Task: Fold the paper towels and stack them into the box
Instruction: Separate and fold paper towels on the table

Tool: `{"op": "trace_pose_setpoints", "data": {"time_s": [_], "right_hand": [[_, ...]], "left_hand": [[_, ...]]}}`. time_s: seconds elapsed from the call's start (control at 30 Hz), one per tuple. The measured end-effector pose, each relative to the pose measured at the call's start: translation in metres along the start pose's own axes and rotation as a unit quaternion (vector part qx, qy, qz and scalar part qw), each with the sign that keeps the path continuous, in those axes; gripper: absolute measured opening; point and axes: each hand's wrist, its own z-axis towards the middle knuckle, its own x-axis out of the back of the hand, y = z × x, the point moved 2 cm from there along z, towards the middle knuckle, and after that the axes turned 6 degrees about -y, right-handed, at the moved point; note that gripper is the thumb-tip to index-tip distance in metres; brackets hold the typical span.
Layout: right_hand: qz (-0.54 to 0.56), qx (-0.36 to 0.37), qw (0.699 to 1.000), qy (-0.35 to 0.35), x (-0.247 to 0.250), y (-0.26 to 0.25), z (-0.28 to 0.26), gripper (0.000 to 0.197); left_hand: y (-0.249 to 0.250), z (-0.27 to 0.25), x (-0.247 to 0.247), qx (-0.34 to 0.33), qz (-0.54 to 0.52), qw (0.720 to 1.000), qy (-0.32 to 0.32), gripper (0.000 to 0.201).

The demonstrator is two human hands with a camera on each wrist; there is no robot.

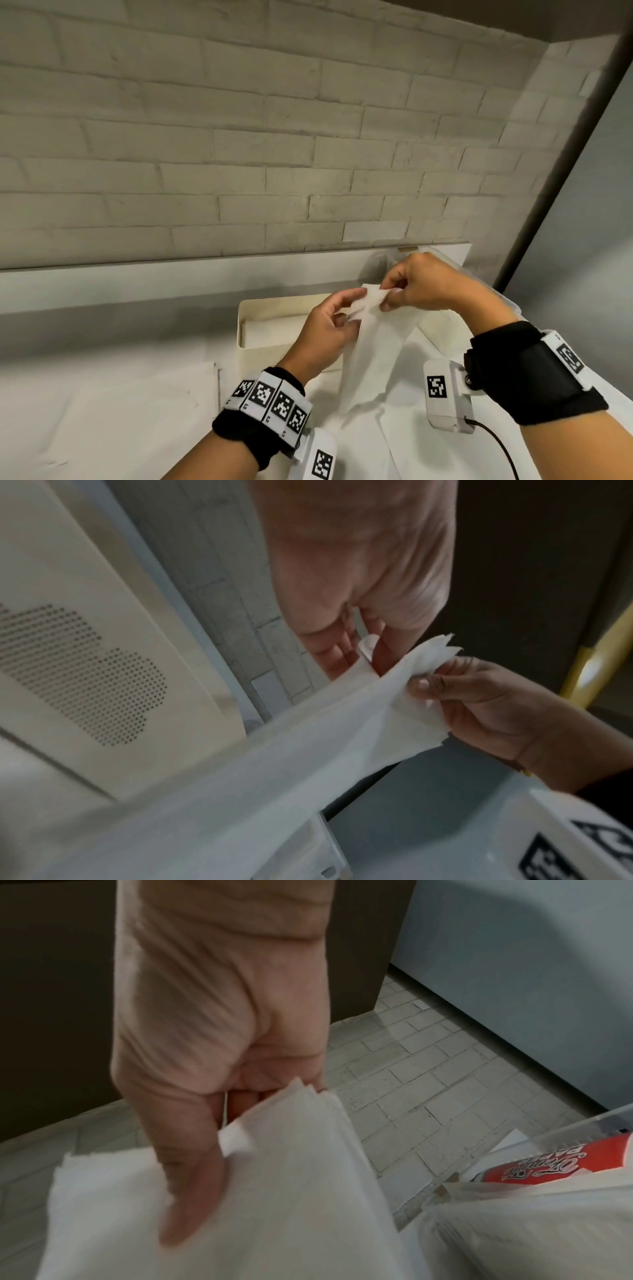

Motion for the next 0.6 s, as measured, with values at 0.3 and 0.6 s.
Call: {"op": "trace_pose_setpoints", "data": {"time_s": [0.3,0.6], "right_hand": [[0.000,-0.008,1.000,0.005,-0.0066,0.0014,0.0088,0.012],[0.004,0.014,1.000,-0.007,-0.0069,0.0005,0.0098,0.012]], "left_hand": [[-0.0054,0.0074,0.0008,0.045,-0.150,0.988,-0.014,0.024],[0.0015,0.0074,0.0008,0.061,-0.015,0.996,-0.065,0.030]]}}
